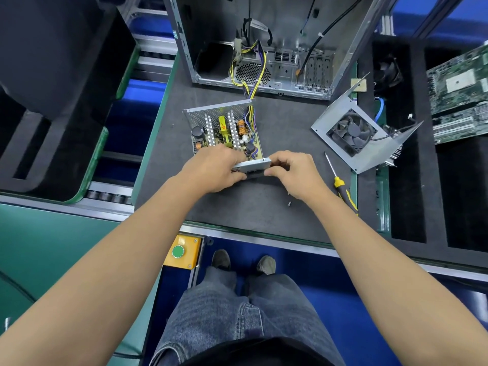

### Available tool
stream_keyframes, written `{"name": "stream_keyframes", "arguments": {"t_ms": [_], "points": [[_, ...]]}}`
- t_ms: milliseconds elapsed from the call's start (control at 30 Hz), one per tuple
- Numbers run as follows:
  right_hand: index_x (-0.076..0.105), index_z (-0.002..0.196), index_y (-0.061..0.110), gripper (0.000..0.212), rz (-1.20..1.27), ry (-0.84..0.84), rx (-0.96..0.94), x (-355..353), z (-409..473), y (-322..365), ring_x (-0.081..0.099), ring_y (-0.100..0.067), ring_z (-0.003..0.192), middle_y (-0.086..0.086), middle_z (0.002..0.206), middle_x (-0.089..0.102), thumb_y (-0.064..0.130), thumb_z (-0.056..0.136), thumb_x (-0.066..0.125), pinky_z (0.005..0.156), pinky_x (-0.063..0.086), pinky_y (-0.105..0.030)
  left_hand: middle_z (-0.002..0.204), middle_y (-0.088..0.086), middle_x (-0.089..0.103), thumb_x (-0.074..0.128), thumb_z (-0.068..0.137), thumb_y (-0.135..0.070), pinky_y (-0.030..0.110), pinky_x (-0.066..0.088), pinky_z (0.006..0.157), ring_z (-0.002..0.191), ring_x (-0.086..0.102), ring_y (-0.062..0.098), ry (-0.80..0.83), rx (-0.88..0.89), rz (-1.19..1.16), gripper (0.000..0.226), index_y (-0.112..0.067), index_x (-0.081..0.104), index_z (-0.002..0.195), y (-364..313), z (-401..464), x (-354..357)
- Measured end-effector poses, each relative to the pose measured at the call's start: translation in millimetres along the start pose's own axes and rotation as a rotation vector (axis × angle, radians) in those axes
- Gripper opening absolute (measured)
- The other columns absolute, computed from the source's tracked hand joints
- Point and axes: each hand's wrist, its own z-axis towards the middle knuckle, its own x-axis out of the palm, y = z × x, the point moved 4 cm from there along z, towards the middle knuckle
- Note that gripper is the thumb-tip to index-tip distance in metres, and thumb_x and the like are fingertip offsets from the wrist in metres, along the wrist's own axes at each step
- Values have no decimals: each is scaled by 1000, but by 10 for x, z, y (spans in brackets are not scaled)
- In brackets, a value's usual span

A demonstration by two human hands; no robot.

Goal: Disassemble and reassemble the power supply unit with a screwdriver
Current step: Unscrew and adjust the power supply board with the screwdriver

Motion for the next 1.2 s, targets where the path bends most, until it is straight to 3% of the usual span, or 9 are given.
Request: {"name": "stream_keyframes", "arguments": {"t_ms": [167, 467, 567, 700, 800, 900, 967, 1067, 1200], "points": [[71, 84, 33, 24, -77, 72, -42, -117, 103, 27, 51, 2, 71, 13, 76, 59, 9, 83, 75, 68, 33, -7, 84, 7, 61, 67, 90, -42, 35, 38, 64, 89, 61, 37, -30, -23, -13, 26, -26, 48, 82, -25, 43, 3], [76, 94, 22, 13, -184, 71, -33, -233, 265, 1, 47, -11, 82, 6, 84, 54, 16, 83, 76, 72, 31, -2, 101, 3, 69, 79, 81, -36, 32, 34, 67, 96, 61, 29, -147, -121, -200, 32, -21, 62, 104, -66, 108, 28], [76, 93, 18, 12, -175, 84, -81, -231, 267, 25, 46, -12, 90, 17, 79, 57, 12, 82, 76, 77, 31, -5, 105, -1, 71, 80, 81, -34, 33, 41, 72, 99, 62, 28, -179, -125, -303, 50, -26, 56, 124, -96, 119, -13], [76, 97, 17, 13, -175, 124, -98, -225, 254, 56, 46, -11, 93, 9, 87, 63, 12, 84, 75, 79, 30, -13, 105, 8, 70, 68, 91, -33, 44, 52, 83, 98, 63, 35, -89, -75, -224, 39, -34, 61, 129, -142, 181, 29], [71, 100, 25, 19, -156, 92, -77, -321, 187, 64, 50, 4, 87, 14, 89, 64, 13, 86, 72, 78, 33, -6, 104, 10, 72, 67, 92, -32, 48, 52, 83, 97, 62, 37, -96, -68, -252, 36, -36, 64, 128, -123, 183, 43], [67, 90, 28, 17, -94, -49, -24, -626, -1, -30, 54, 4, 74, 14, 82, 65, 15, 83, 75, 73, 38, -6, 101, 13, 73, 68, 92, -31, 47, 53, 79, 94, 63, 40, -133, -49, -251, 37, -32, 66, 129, -123, 171, 47], [67, 80, 25, 14, -182, -3, 56, -726, -182, -146, 52, 4, 70, 15, 73, 60, 21, 80, 80, 69, 38, -5, 99, 13, 74, 69, 92, -30, 46, 54, 76, 92, 63, 39, -146, -35, -249, 37, -30, 66, 129, -129, 174, 51], [70, 79, 25, 15, -297, 162, 123, -607, -410, -290, 49, 2, 79, 14, 77, 59, 29, 76, 83, 72, 36, -12, 96, 13, 73, 68, 92, -31, 47, 54, 74, 89, 63, 40, -144, -44, -243, 36, -31, 66, 128, -120, 176, 52], [72, 85, 24, 12, -329, 161, 73, -379, -486, -363, 46, -10, 88, 10, 87, 61, 32, 81, 80, 85, 42, -32, 94, 12, 73, 67, 93, -32, 46, 54, 73, 87, 63, 38, -137, -51, -250, 36, -33, 65, 129, -120, 167, 55]]}}
